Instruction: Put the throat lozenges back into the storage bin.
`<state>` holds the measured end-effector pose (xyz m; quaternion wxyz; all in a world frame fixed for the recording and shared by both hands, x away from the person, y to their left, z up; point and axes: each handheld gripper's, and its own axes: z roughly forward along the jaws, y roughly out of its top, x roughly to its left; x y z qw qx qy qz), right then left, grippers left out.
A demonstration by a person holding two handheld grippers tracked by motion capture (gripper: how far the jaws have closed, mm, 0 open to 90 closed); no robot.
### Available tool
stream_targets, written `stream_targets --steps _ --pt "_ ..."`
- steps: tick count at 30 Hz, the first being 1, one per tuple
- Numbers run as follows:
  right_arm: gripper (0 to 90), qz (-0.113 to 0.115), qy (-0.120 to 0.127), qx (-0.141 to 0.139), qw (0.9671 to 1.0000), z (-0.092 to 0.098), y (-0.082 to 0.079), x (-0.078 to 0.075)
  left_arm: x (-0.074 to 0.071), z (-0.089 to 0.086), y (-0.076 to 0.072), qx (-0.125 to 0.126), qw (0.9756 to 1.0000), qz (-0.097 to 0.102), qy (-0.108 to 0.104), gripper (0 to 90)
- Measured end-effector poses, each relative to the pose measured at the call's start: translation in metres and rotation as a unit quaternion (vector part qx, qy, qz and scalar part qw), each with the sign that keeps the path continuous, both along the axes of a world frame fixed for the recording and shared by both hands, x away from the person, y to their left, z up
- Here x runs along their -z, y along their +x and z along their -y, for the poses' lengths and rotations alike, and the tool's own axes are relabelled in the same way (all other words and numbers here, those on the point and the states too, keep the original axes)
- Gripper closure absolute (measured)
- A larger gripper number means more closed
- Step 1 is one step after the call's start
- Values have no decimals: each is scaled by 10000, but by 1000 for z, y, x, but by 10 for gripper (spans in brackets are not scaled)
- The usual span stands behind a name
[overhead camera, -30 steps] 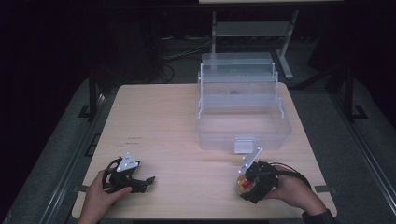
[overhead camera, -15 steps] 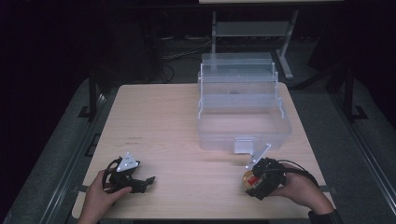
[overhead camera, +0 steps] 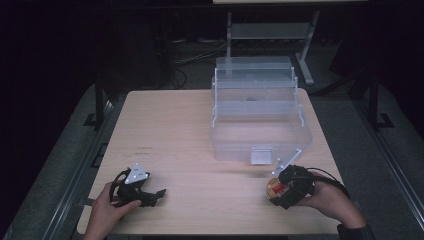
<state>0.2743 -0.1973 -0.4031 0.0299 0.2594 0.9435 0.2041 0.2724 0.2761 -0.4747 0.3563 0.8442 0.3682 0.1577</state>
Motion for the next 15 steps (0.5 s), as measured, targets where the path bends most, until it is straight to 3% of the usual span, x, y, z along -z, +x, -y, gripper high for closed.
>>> stream_targets --steps 15 --pt "197 112 110 334 9993 21 3 -13 0 0 0 -1 10000 -3 -1 107"
